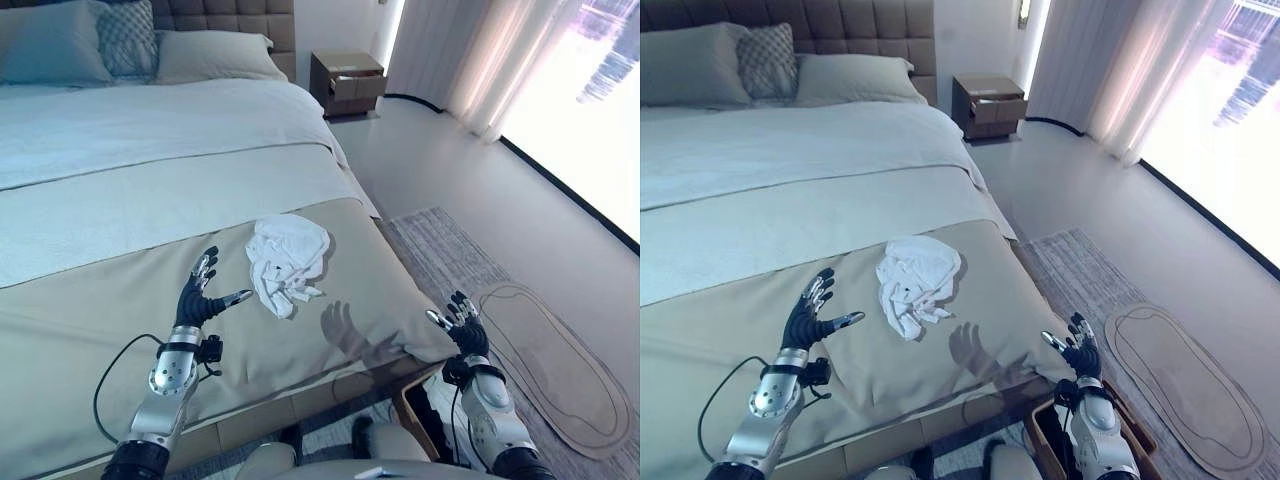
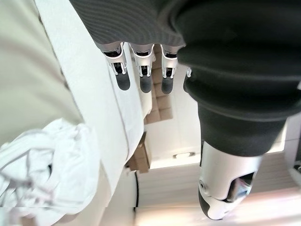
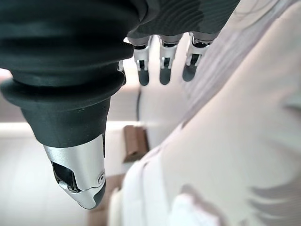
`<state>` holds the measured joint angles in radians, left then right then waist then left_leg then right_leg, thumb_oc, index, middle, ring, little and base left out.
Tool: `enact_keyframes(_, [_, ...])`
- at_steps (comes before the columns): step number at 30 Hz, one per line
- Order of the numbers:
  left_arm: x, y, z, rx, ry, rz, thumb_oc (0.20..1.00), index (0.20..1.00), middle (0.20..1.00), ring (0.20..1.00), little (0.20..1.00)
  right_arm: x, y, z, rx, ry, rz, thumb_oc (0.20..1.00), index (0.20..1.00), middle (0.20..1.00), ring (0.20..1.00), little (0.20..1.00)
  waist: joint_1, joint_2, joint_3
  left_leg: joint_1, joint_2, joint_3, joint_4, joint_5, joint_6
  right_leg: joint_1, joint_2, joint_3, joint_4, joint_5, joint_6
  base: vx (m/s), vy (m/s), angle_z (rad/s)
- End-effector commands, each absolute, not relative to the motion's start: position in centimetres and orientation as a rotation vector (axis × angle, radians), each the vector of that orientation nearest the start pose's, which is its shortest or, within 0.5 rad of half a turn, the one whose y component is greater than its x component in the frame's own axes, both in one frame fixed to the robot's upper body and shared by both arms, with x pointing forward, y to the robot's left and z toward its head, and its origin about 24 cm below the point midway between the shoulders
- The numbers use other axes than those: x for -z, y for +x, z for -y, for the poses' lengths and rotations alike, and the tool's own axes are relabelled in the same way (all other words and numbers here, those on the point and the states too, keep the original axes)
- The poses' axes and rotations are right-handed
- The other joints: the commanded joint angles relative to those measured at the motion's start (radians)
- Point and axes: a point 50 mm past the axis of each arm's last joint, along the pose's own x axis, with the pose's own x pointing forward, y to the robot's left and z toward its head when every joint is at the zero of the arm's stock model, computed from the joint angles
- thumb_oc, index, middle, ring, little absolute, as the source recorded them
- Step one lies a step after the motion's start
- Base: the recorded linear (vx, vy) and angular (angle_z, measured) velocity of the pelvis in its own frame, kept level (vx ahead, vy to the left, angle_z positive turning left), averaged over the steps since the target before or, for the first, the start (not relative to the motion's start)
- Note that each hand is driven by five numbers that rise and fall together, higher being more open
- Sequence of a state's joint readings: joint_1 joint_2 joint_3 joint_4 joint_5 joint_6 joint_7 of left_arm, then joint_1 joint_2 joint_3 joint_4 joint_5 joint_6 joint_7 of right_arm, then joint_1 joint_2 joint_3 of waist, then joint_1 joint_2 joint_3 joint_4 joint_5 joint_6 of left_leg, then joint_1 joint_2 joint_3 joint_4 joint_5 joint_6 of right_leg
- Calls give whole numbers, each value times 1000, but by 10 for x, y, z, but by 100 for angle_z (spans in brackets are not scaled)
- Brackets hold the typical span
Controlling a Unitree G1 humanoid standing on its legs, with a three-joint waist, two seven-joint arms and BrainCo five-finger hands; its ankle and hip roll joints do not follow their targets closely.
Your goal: Pick up clothes into the bucket
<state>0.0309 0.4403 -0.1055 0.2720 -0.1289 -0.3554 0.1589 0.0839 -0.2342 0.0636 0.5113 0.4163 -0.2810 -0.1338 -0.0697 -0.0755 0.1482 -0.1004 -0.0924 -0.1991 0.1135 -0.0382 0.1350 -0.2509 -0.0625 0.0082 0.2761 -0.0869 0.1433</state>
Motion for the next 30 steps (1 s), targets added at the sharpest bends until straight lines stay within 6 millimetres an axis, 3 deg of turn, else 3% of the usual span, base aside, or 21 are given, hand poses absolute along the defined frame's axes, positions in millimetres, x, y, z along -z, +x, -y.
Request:
enact_keyframes(1, [-51,260,-217,-45,374,208,1000,1000,1000,1000,1000,32,215,235,327,159,-151,1000,1000,1000,1000,1000,-23,-17,22,138,-24,-2,-53,-47,-76,47,-8,20,-138,190,9,33,-74,54])
enact_keyframes(7, [-75,290,-203,-59,487,315,1000,1000,1000,1000,1000,22,224,238,335,185,-96,1000,1000,1000,1000,1000,-53,-22,70,-3,1,10,-3,-43,-107,-17,-1,18,-157,185,-6,-38,-94,5])
enact_keyframes(10, [-81,298,-200,-74,532,342,1000,1000,1000,1000,1000,18,225,241,336,177,-77,1000,1000,1000,1000,1000,-69,-42,110,-123,0,40,265,-115,-136,-16,-19,1,-144,165,-28,18,-93,32])
enact_keyframes(11, [-81,298,-200,-74,532,342,1000,1000,1000,1000,1000,18,226,241,336,177,-77,1000,1000,1000,1000,1000,-69,-40,109,-127,1,40,270,-118,-136,-18,-18,0,-143,164,-28,-59,-78,23])
enact_keyframes(12, [-90,304,-196,-82,544,386,1000,1000,1000,1000,1000,10,231,243,322,146,-45,1000,1000,1000,1000,1000,-74,-40,144,-224,44,88,393,-85,-166,-6,-21,-27,-136,151,-41,-98,-34,1])
enact_keyframes(14, [-98,310,-195,-108,569,421,1000,1000,1000,1000,1000,-2,241,242,316,131,12,1000,1000,1000,1000,1000,-69,-40,164,-303,75,123,311,-57,-166,-13,-30,-36,-141,152,-37,-88,16,19])
enact_keyframes(15, [-103,313,-199,-141,601,441,1000,1000,1000,1000,1000,-8,246,237,298,139,42,1000,1000,1000,1000,1000,-55,-34,176,-330,88,116,246,-7,-168,-32,-21,-33,-143,158,-31,-17,68,40])
enact_keyframes(17, [-109,312,-206,-181,640,462,1000,1000,1000,1000,1000,-15,248,231,272,146,72,1000,1000,1000,1000,1000,-61,-34,181,-322,107,146,202,-1,-163,-86,-21,-22,-130,164,-30,-44,73,3])
enact_keyframes(21, [-137,322,-212,-259,799,578,1000,1000,1000,1000,1000,-33,260,221,246,169,159,1000,1000,1000,1000,1000,-64,-37,216,-378,93,186,132,37,-145,-210,-30,-2,-125,194,-17,-89,169,-25])
enact_keyframes(25, [-162,329,-224,-345,929,653,1000,1000,1000,1000,1000,-43,265,216,222,180,198,1000,1000,1000,1000,1000,-65,-48,252,-425,91,207,137,43,-143,-253,-49,1,-129,210,-9,-61,95,-11])
enact_keyframes(26, [-182,335,-235,-427,1041,696,1000,1000,1000,1000,1000,-45,266,212,209,183,209,1000,1000,1000,1000,1000,-68,-54,279,-462,87,213,158,30,-142,-277,-57,-1,-128,214,-2,-74,82,-3])
enact_keyframes(29, [-198,339,-241,-490,1112,731,1000,1000,1000,1000,1000,-50,268,211,201,175,230,1000,1000,1000,1000,1000,-78,-57,294,-506,77,212,175,34,-141,-308,-68,-6,-129,224,1,-38,57,1])
enact_keyframes(30, [-216,342,-249,-568,1201,761,1000,1000,1000,1000,1000,-52,268,212,200,165,238,1000,1000,1000,1000,1000,-85,-55,310,-537,72,209,193,22,-140,-329,-74,-10,-125,224,4,-25,35,7])
